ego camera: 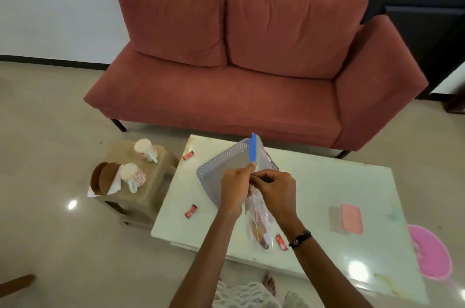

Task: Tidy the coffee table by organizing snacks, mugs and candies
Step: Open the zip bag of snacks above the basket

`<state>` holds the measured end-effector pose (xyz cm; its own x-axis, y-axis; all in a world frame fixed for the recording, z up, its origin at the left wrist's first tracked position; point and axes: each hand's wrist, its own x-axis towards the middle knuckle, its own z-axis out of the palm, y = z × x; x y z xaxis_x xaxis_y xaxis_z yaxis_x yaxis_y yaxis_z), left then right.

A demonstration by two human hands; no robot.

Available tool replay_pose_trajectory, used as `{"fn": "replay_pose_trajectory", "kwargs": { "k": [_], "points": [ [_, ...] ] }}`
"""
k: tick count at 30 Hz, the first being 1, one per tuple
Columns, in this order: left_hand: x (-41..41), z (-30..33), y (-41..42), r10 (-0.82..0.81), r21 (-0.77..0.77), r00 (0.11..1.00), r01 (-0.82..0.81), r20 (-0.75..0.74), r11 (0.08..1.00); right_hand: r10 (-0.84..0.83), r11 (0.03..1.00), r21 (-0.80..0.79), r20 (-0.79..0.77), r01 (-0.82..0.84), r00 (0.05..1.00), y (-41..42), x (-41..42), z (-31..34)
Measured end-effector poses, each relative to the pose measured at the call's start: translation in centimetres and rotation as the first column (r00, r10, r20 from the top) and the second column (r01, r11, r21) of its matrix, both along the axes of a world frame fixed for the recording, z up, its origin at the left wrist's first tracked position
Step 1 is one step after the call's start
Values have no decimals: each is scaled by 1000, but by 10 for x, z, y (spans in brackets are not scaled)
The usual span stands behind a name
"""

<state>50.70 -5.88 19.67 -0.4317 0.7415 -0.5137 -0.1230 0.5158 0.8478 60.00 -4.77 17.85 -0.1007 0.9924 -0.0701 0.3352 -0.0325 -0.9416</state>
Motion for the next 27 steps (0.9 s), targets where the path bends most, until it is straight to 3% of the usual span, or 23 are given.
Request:
{"fn": "replay_pose_trajectory", "kwargs": {
  "k": [5,12,19,27],
  "points": [
    [16,-1,-23,30,-18,995,-29,93,999,5,1000,11,17,-5,1000,-24,19,-1],
    [7,-5,-48,-55,75,961,36,272,997,268,955,-133,12,-264,963,-41,43,22],
    [3,-13,-65,-97,114,929,60,358,992,153,949,-277,-17,-151,988,-45,36,19],
    [-18,-10,-67,-252,203,890,186,381,961,179,875,-406,-234,-263,956,-39,31,21]
  ]
}}
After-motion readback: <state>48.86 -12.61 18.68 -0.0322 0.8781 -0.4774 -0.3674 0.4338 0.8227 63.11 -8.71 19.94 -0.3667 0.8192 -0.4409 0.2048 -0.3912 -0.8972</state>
